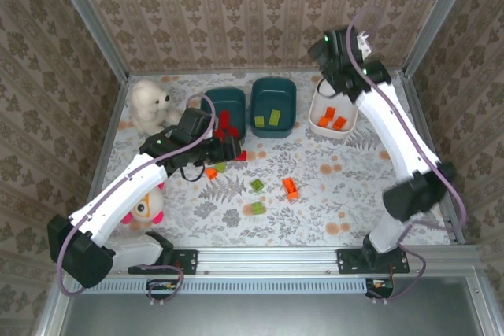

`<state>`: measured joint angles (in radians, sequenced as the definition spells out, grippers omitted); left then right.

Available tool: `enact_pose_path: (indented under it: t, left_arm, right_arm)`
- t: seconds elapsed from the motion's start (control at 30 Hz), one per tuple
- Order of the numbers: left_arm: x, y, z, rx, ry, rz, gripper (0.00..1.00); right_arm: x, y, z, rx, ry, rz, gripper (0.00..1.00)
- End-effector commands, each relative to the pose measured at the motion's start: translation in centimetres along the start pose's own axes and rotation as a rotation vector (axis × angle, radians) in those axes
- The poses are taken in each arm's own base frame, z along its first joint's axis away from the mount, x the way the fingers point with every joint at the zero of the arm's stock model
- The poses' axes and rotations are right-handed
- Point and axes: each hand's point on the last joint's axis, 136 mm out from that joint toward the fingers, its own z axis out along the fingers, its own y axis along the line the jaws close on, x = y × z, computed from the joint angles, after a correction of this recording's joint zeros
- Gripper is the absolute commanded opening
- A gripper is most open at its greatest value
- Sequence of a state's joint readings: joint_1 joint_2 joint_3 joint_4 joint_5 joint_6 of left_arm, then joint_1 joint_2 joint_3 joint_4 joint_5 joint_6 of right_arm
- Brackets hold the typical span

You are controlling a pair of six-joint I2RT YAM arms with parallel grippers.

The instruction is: Sort the legos into containers by color

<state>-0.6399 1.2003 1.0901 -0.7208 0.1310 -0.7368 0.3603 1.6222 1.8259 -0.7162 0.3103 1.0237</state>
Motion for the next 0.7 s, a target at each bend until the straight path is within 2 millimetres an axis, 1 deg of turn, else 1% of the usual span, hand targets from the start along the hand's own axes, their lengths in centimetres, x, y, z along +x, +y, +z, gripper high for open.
enact_pose_path:
  t: [0.0,0.03,0.07,0.1,0.17,0.2,0.23,0.27,0.37,0.43,0.53,0.63,0.67]
  left_arm:
    - [1.6,1.3,1.0,-0.048,0.053,-0.098,0.81]
    - [1.9,1.3,1.3,-0.055,0.065,-0.118,0.8]
    - [2.3,1.3,1.9,-0.063,0.081,-0.137,0.8]
    - [2.8,1.4,2.5,-0.076,0.1,-0.157,0.8]
    - [3.7,1.4,3.5,-0.093,0.131,-0.19,0.79]
    - [4.2,1.3,4.2,-0.1,0.148,-0.203,0.79]
    - [4.4,1.3,4.7,-0.104,0.155,-0.212,0.79]
    - [4.7,1.4,5.1,-0.114,0.161,-0.222,0.78]
    - [5.3,1.5,6.2,-0.13,0.171,-0.263,0.78]
    - [5.6,1.9,6.5,-0.159,0.174,-0.279,0.78]
    - [6.0,3.3,6.7,-0.237,0.174,-0.308,0.77]
    - [6.2,4.9,6.5,-0.31,0.148,-0.349,0.77]
    - [6.1,5.1,6.6,-0.313,0.138,-0.37,0.76]
  right_arm:
    - [7.2,-0.4,-2.9,-0.162,0.157,-0.423,0.84]
    - [9.9,-1.2,-3.7,-0.19,0.216,-0.484,0.84]
    - [12.5,-1.8,-5.9,-0.258,0.264,-0.555,0.84]
    - [15.4,-2.9,-7.4,-0.303,0.321,-0.626,0.84]
    - [20.2,-5.0,-10.1,-0.38,0.416,-0.724,0.83]
    - [22.3,-6.3,-11.4,-0.41,0.453,-0.766,0.82]
    - [23.6,-7.1,-12.3,-0.42,0.46,-0.798,0.82]
    - [25.0,-8.4,-13.0,-0.421,0.478,-0.827,0.82]
    - [28.0,-11.1,-13.9,-0.402,0.523,-0.877,0.82]
    - [29.3,-11.8,-14.2,-0.398,0.537,-0.917,0.81]
    - [30.5,-11.2,-14.4,-0.407,0.543,-0.953,0.82]
    - [30.8,-10.5,-14.4,-0.416,0.542,-0.954,0.81]
    - [30.7,-10.3,-14.4,-0.417,0.537,-0.956,0.81]
